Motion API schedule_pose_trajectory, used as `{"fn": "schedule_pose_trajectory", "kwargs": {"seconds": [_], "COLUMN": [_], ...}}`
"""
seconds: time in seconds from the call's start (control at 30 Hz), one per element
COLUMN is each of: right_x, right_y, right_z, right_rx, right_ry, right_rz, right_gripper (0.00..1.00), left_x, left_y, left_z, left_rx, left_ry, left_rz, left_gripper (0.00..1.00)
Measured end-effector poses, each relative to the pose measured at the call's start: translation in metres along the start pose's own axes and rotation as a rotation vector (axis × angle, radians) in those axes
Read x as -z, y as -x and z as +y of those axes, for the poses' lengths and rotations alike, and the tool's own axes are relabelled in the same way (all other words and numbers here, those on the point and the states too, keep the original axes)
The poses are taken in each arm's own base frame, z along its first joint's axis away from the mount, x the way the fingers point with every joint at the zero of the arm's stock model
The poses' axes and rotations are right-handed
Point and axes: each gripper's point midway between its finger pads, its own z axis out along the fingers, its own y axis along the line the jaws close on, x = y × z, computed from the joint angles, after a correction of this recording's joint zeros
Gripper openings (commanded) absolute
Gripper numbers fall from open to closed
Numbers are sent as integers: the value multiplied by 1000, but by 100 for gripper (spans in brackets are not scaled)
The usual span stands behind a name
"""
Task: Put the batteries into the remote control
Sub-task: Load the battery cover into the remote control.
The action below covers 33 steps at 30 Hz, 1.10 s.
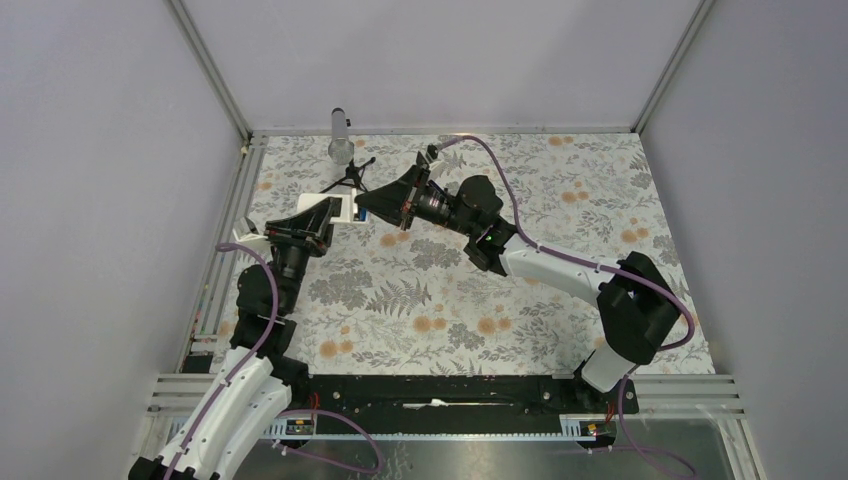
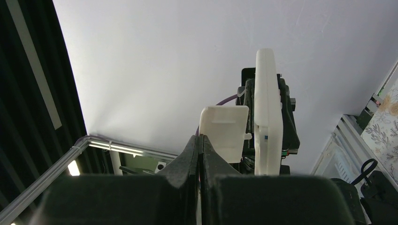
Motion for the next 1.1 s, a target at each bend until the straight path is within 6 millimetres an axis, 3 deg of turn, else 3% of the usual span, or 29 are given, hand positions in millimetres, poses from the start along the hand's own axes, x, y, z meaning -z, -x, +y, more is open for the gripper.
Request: {"fn": "schedule_pose_trajectory", "kwargs": {"seconds": [0.77, 1.1], "right_x": [2, 16], "right_y": [0, 10], "right_z": [-4, -31], "right_rx": [-1, -30], "right_ry": [-3, -49], "right_rz": [1, -17], "right_gripper": [4, 7], "left_x": [2, 2], "left_y": [4, 4], "left_z": [-5, 20], "left_rx": [14, 44], "left_ry": [-6, 99], "left_rz": [-19, -22], "left_gripper": [0, 0]}}
